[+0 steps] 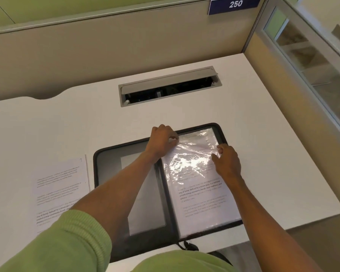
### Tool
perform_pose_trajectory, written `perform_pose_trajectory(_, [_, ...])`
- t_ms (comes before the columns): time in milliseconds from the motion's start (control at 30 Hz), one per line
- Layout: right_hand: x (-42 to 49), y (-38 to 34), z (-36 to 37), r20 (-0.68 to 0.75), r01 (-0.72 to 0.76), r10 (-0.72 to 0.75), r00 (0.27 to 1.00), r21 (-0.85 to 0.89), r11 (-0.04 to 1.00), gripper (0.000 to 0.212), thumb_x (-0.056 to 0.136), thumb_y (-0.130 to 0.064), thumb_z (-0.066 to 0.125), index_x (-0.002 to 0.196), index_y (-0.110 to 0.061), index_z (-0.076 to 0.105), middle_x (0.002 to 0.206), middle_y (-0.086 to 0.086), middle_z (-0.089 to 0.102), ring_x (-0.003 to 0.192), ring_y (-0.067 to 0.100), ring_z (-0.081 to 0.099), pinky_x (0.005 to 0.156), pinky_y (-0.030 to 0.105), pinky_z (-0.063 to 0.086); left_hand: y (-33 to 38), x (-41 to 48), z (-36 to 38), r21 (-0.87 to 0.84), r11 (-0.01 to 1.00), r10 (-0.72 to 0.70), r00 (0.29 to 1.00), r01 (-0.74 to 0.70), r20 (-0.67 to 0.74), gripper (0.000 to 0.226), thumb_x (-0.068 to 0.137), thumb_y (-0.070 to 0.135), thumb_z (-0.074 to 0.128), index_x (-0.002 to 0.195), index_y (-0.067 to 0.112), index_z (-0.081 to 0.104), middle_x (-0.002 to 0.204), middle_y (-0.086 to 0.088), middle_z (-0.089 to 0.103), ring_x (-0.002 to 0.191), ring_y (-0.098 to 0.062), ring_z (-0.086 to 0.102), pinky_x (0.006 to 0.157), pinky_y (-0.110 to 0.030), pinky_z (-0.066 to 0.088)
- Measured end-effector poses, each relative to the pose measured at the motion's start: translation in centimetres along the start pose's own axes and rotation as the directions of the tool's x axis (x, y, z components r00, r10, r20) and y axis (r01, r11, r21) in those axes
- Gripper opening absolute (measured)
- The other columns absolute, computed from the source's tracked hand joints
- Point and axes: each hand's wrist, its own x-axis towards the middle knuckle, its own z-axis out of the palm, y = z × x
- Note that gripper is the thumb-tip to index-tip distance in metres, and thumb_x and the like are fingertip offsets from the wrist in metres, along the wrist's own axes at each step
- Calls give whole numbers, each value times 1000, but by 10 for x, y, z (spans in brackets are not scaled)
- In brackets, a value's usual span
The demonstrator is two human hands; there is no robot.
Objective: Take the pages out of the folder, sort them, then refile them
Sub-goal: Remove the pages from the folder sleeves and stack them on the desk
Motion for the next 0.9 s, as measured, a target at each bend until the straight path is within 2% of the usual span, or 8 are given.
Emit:
perform_pose_trajectory(133, [2, 2, -4, -52, 3, -2, 999, 20, 1000, 27, 94, -18, 71, 120, -16, 65, 114, 5, 67, 102, 24, 66, 90, 44, 56, -4, 4, -5, -64, 998, 20, 999, -17, 43, 8, 93, 26, 74, 93, 25, 82, 88, 12, 78, 87, -12, 69, 95, -47, 49])
perform_pose_trajectory(233, [4, 3, -6, -53, -20, 23, 998, 46, 999, 21, 94, -19, 71, 114, -17, 67, 108, 3, 72, 96, 23, 68, 87, 41, 57, -2, 5, -8, -91, 996, 3, 999, 1, 43, 10, 93, 20, 78, 102, 16, 81, 87, 2, 79, 82, -17, 73, 87, -40, 56])
perform_pose_trajectory(300, [5, 3, -7, -45, -27, 30, 999, 49, 998, 15, 94, -20, 71, 109, -17, 69, 104, 2, 73, 92, 22, 69, 84, 40, 58, 1, 5, -9, -79, 997, 6, 1000, -4, 27, 8, 92, 20, 79, 99, 16, 80, 88, -1, 78, 83, -20, 71, 81, -35, 55])
perform_pose_trajectory(400, [5, 1, -9, -59, -22, 25, 998, 52, 998, 4, 93, -16, 68, 93, -19, 69, 91, 1, 72, 83, 23, 68, 77, 39, 59, 2, 4, -7, -37, 998, 51, 998, -52, -24, 3, 90, 20, 80, 91, 17, 79, 94, 2, 75, 94, -21, 63, 83, -39, 49])
perform_pose_trajectory(467, [5, 0, -10, -67, -15, 19, 998, 60, 998, 10, 92, -13, 66, 86, -19, 69, 86, 1, 71, 79, 22, 67, 73, 38, 59, 2, 2, -6, -26, 998, 49, 998, -50, -31, 5, 91, 20, 79, 89, 16, 77, 96, 3, 72, 97, -21, 57, 83, -37, 46])
perform_pose_trajectory(700, [8, 4, -11, -38, 22, -16, 999, 159, 987, 14, 93, -10, 59, 85, -19, 66, 80, -7, 68, 75, 11, 65, 70, 31, 58, -1, -4, -1, -59, 998, 25, 999, -28, -42, 10, 98, 19, 71, 103, 16, 80, 98, -1, 73, 97, -22, 57, 81, -38, 47])
perform_pose_trajectory(800, [10, 1, -13, -19, 40, -37, 999, 198, 979, 15, 91, -7, 59, 84, -17, 67, 80, -8, 69, 75, 9, 66, 69, 26, 56, 0, -8, 1, 26, 998, 58, 991, -55, -120, 12, 97, 20, 73, 106, 17, 81, 92, -2, 78, 88, -25, 64, 79, -36, 45])
perform_pose_trajectory(900, [11, 1, -14, 1, 27, -28, 1000, 220, 975, 15, 89, -6, 61, 83, -18, 68, 78, -6, 71, 72, 12, 69, 69, 29, 58, 2, -11, 3, 119, 991, 86, 981, -66, -173, 6, 94, 21, 76, 97, 18, 81, 85, 0, 78, 82, -26, 66, 81, -37, 43])
